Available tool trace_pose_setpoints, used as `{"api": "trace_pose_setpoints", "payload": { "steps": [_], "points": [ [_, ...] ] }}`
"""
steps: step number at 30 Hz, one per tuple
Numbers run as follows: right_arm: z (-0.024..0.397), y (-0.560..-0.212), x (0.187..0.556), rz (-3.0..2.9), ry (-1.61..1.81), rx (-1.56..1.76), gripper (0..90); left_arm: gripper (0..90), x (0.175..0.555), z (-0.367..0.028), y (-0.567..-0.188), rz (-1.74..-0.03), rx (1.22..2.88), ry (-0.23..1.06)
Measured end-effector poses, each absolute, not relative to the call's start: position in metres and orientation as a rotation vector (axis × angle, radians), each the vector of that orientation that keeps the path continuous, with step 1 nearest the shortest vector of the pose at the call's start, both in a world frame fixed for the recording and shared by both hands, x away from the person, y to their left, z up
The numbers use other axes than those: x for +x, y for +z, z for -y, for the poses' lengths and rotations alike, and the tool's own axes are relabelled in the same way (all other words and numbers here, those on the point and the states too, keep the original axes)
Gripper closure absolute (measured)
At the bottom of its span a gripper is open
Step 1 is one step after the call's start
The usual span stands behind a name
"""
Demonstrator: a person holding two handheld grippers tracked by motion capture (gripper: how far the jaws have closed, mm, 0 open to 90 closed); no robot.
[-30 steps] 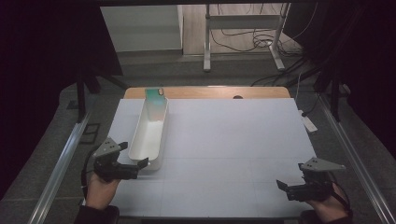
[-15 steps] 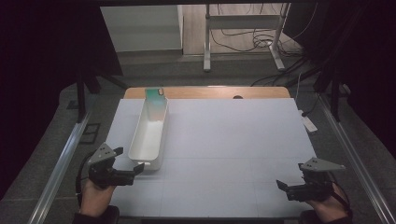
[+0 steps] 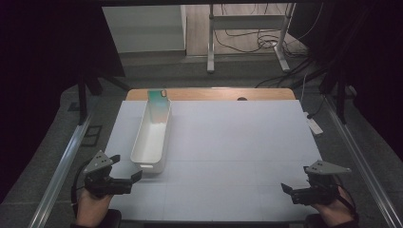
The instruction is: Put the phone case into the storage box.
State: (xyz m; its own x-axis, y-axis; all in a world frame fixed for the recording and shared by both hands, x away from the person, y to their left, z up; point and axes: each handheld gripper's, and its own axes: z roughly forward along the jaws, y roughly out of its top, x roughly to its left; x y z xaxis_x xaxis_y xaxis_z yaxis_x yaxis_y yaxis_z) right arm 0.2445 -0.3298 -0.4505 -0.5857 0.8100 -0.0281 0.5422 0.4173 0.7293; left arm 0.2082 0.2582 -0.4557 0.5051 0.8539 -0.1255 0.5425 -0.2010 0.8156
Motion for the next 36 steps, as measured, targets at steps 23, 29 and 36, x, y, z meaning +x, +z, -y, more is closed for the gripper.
{"api": "trace_pose_setpoints", "payload": {
  "steps": [23, 29, 36],
  "points": [
    [0.329, -0.451, 0.245, -2.302, 0.971, 1.16, 0.0, 0.0, 0.19, -0.269, -0.461, -1.211, 1.883, 0.465],
    [0.329, -0.451, 0.245, -2.302, 0.97, 1.161, 0.0, 0.0, 0.185, -0.271, -0.462, -1.229, 1.893, 0.473],
    [0.329, -0.451, 0.245, -2.301, 0.967, 1.161, 0.0, 0.0, 0.181, -0.273, -0.464, -1.252, 1.91, 0.47]
  ]
}}
